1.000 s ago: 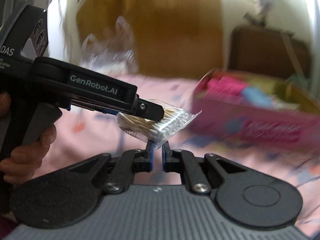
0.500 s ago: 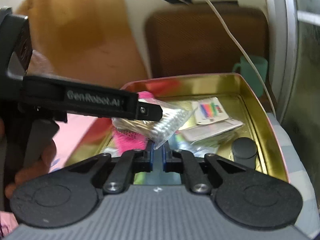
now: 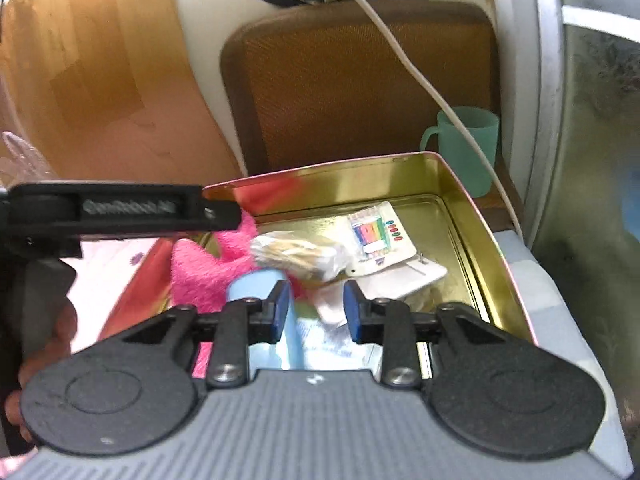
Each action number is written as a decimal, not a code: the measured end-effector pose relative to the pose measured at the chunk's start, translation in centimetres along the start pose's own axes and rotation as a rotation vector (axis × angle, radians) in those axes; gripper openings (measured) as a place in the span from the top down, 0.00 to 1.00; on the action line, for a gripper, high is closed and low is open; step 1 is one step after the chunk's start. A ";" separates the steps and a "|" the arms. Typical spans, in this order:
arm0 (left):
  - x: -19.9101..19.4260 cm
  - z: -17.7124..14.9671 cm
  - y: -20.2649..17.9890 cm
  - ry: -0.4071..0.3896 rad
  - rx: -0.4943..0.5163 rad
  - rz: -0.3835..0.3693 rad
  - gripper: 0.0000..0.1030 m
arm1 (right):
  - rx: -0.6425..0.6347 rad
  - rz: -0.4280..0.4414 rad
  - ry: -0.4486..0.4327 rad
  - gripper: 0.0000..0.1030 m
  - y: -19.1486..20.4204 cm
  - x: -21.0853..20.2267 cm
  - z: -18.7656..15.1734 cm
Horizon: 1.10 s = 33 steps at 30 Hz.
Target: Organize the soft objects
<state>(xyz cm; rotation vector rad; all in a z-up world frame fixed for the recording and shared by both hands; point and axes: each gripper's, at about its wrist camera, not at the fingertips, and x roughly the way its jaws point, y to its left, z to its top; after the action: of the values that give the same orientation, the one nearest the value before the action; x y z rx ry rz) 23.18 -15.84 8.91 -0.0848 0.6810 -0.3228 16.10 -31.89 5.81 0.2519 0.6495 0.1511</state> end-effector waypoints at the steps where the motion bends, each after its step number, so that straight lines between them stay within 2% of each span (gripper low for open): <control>1: -1.3 -0.3 0.0 -0.017 0.007 0.002 0.27 | 0.003 0.006 -0.011 0.67 0.0 -0.8 -0.3; 6: -8.9 -3.6 -0.9 -0.126 0.087 0.014 0.15 | -0.002 0.038 -0.093 0.67 1.3 -6.7 -3.1; 8: -11.6 -5.7 -1.3 -0.162 0.119 0.021 0.09 | 0.007 0.057 -0.121 0.67 1.7 -8.7 -4.9; 10: -13.7 -8.1 -1.4 -0.177 0.145 0.016 0.07 | 0.017 0.072 -0.158 0.67 2.3 -10.8 -7.1; 13: -15.9 -11.4 -1.6 -0.191 0.176 0.028 0.00 | 0.021 0.076 -0.219 0.61 3.4 -13.1 -10.5; 14: -16.6 -12.7 -1.5 -0.192 0.182 0.039 0.00 | 0.032 0.076 -0.236 0.56 3.9 -13.9 -11.8; 15: -17.1 -13.6 -1.5 -0.184 0.186 0.045 0.00 | 0.048 0.080 -0.250 0.53 4.3 -14.5 -12.9; 19: -18.6 -16.7 -1.6 -0.149 0.196 0.073 0.00 | 0.094 0.046 -0.314 0.50 5.8 -16.7 -16.8; 21: -18.8 -17.9 -1.7 -0.110 0.199 0.106 0.00 | 0.079 0.030 -0.326 0.42 6.8 -17.4 -18.0; 27: -19.8 -19.8 -1.5 -0.110 0.212 0.176 0.00 | 0.038 0.038 -0.319 0.39 8.2 -17.7 -18.2; 33: -19.8 -20.5 -1.3 -0.117 0.223 0.216 0.00 | 0.071 0.044 -0.317 0.37 7.9 -17.6 -18.6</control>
<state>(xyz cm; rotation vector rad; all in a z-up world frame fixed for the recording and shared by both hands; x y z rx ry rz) -4.49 -10.16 5.19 0.1803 0.5287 -0.1822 -9.65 -24.71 3.93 0.3501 0.3345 0.1270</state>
